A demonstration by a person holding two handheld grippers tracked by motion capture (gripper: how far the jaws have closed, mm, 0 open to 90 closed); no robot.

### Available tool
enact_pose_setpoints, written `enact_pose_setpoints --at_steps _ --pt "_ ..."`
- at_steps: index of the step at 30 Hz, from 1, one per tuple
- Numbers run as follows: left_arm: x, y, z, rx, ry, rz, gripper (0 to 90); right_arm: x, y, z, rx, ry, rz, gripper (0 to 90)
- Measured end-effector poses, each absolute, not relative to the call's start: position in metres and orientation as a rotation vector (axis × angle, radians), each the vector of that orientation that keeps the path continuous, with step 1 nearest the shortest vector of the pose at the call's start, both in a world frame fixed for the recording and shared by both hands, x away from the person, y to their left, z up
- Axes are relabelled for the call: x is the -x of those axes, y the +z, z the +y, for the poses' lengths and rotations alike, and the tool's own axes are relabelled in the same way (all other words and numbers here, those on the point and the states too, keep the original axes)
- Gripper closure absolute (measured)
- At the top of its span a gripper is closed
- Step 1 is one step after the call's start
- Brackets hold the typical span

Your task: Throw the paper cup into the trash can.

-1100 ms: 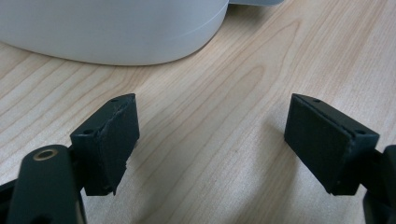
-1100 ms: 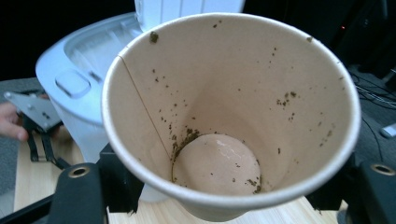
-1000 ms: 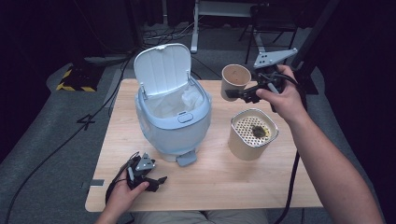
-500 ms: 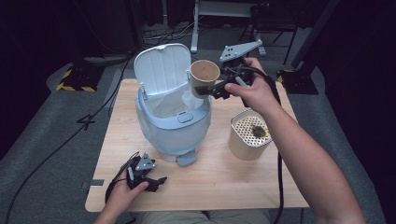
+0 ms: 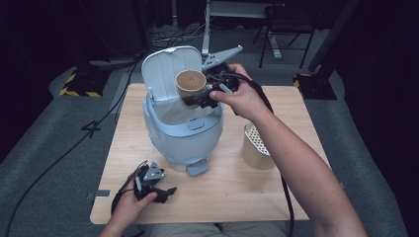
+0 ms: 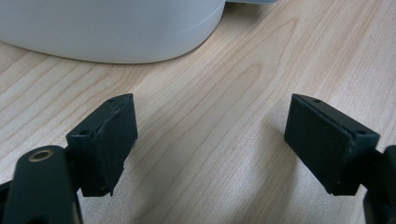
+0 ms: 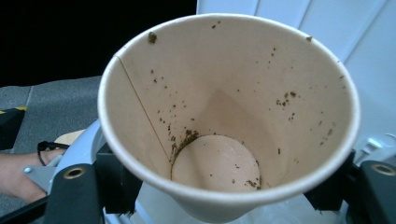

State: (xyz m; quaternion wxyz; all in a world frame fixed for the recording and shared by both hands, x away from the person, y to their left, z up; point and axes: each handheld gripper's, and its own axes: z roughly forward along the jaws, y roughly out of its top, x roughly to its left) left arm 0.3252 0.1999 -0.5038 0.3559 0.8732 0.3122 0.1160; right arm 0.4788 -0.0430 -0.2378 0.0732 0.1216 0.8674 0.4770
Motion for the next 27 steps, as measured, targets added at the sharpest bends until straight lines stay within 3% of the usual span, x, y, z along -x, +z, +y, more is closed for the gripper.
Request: enact_pose_setpoints --at_steps 9,12,27 --pt "-0.325 -0.504 0.2 -2.256 0.3 0.806 17.8 -0.48 -0.25 -0.029 -0.444 1.377 2.625 27.1" --pt "-0.325 -0.504 0.2 -2.256 0.299 0.806 17.8 -0.479 -0.255 -0.028 -0.419 1.388 2.619 15.3" --pt "-0.325 -0.504 0.2 -2.256 0.299 0.804 17.8 -0.468 -0.235 -0.058 -0.499 1.379 2.541 17.0"
